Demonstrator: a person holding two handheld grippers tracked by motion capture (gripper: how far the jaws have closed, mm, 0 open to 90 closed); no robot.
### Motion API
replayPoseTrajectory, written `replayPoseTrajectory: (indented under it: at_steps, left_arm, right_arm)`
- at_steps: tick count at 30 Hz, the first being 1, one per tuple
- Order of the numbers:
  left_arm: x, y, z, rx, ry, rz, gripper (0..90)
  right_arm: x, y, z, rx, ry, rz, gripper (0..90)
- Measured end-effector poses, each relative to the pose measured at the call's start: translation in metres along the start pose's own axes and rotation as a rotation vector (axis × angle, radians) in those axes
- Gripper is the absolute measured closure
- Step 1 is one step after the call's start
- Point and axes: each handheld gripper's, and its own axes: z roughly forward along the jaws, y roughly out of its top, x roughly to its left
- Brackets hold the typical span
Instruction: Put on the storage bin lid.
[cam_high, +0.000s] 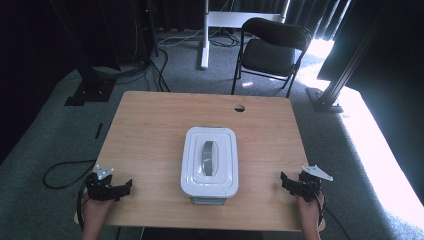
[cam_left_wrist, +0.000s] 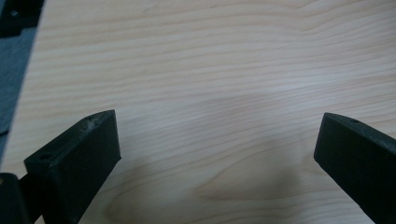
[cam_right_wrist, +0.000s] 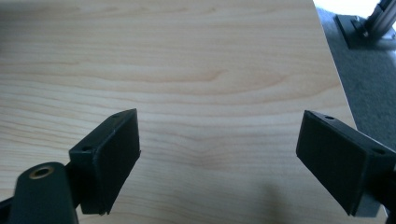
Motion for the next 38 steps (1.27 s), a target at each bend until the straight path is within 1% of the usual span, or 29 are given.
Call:
replayPoseTrajectory:
  at_steps: [1, 2, 4, 6, 8, 10, 12, 13, 14, 15, 16, 19, 24, 31, 38]
  left_arm:
    - [0.003, -0.001, 0.001, 0.012, 0.009, -0.005, 0.8]
    - [0.004, -0.002, 0.001, 0.013, 0.015, -0.010, 0.8]
    - [0.008, -0.003, 0.002, 0.020, 0.023, -0.022, 0.8]
    - [0.010, -0.004, 0.003, 0.023, 0.033, -0.030, 0.8]
    - [0.011, -0.004, 0.004, 0.030, 0.039, -0.036, 0.8]
    - [0.013, -0.004, 0.005, 0.033, 0.032, -0.044, 0.8]
    - [0.014, -0.004, 0.005, 0.030, 0.038, -0.053, 0.8]
    - [0.014, -0.004, 0.006, 0.024, 0.035, -0.051, 0.8]
    - [0.015, -0.005, 0.006, 0.020, 0.032, -0.048, 0.8]
    - [0.014, -0.004, 0.006, 0.020, 0.031, -0.048, 0.8]
    - [0.015, -0.004, 0.007, 0.018, 0.030, -0.046, 0.8]
    - [0.015, -0.003, 0.008, 0.018, 0.032, -0.045, 0.8]
    - [0.015, 0.001, 0.012, 0.019, 0.046, -0.064, 0.8]
    - [0.017, 0.005, 0.015, 0.018, 0.054, -0.072, 0.8]
    - [0.017, 0.005, 0.015, 0.018, 0.054, -0.073, 0.9]
  right_arm:
    - [0.000, -0.001, 0.001, 0.005, -0.001, 0.006, 12.9]
    - [0.000, -0.001, 0.003, 0.016, -0.007, 0.009, 12.8]
    - [0.001, -0.003, 0.006, 0.040, -0.033, 0.004, 12.8]
    - [-0.001, -0.005, 0.009, 0.053, -0.025, 0.007, 12.8]
    - [-0.001, -0.006, 0.010, 0.060, -0.028, 0.006, 12.8]
    - [0.000, -0.006, 0.012, 0.069, -0.033, -0.006, 12.8]
    - [0.001, -0.007, 0.013, 0.077, -0.040, -0.013, 12.8]
    - [0.002, -0.007, 0.014, 0.083, -0.039, -0.017, 12.8]
    - [0.002, -0.008, 0.017, 0.100, -0.033, -0.023, 12.8]
    - [0.003, -0.008, 0.018, 0.111, -0.041, -0.036, 12.5]
    - [0.004, -0.008, 0.019, 0.111, -0.042, -0.043, 12.4]
    - [0.005, -0.007, 0.020, 0.112, -0.041, -0.041, 12.3]
    - [0.003, -0.004, 0.023, 0.113, -0.029, -0.052, 12.4]
    - [0.002, 0.000, 0.029, 0.111, -0.046, -0.040, 12.4]
    - [0.002, 0.001, 0.031, 0.111, -0.047, -0.036, 12.5]
